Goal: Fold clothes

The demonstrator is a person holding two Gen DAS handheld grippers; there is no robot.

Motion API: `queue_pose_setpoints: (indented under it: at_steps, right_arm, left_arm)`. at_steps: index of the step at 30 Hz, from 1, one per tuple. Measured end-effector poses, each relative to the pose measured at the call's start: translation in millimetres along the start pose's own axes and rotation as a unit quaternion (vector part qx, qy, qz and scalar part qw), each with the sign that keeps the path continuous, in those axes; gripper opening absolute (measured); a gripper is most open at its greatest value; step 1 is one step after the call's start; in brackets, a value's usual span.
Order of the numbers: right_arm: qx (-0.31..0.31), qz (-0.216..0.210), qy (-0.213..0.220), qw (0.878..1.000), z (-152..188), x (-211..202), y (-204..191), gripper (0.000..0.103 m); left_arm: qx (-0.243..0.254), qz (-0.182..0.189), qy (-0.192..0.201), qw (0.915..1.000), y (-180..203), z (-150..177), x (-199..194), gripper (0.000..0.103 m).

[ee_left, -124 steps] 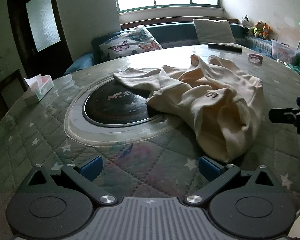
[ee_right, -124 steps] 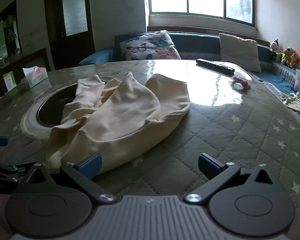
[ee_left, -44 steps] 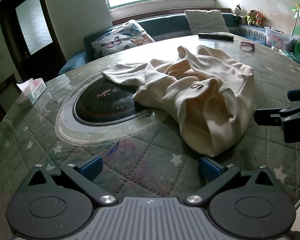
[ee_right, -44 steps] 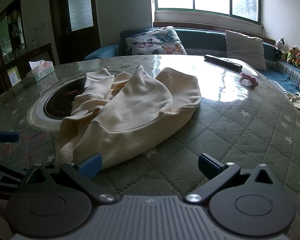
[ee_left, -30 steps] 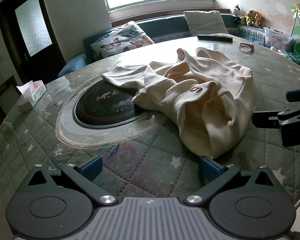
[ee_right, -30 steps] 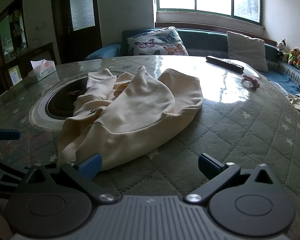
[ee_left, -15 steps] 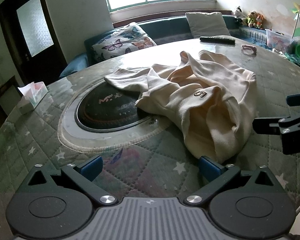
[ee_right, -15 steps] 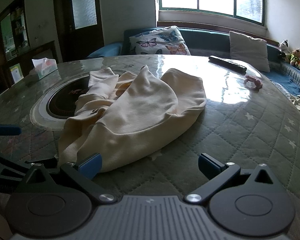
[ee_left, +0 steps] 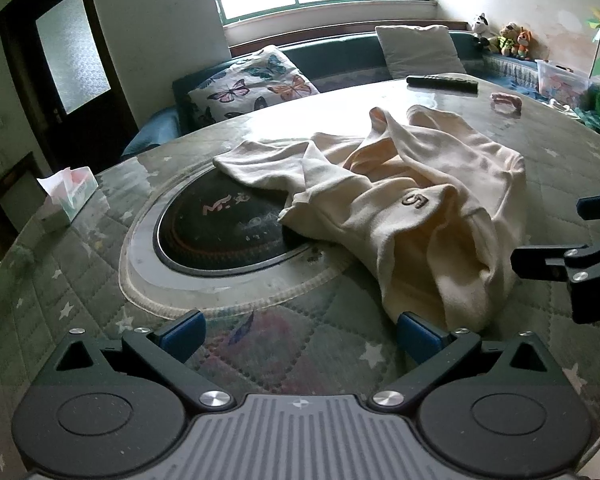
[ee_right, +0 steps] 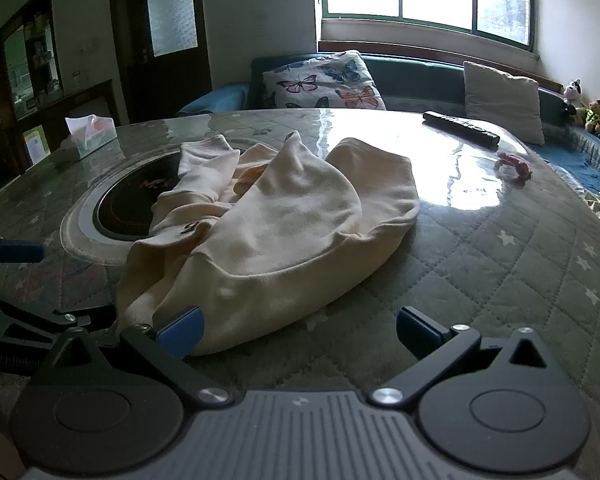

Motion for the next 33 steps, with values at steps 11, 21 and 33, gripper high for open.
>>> queue_pose_setpoints:
  at_steps: [11,21,33]
  right_arm:
    - [0.0,-0.004,-0.003,1.0,-7,5,2,0.103]
    - [-0.007,-0.014,0.0,1.0,-27,14,5,0.103]
    - [-0.039,-0.029,0.015,0.999,-74,38,-2,0.103]
  left_arm:
    - [0.0,-0.004,0.001,1.0,-8,-9,7,0.103]
    - [0.002,-0.017,0.018,0.9997,-24,-31,14,0.103]
    - [-0.014,0.006,0.038,0.9992,-38,-68,35,0.102]
Point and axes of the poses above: each gripper's, at about its wrist camera, not at the fingertips, and x roughly the way its jaws point, y to its right, z to its underside, the point moved 8 cm from there along x, roughly the way its jaws point, and after that the axes turned 7 degrees about x, right-handed, at the moved point
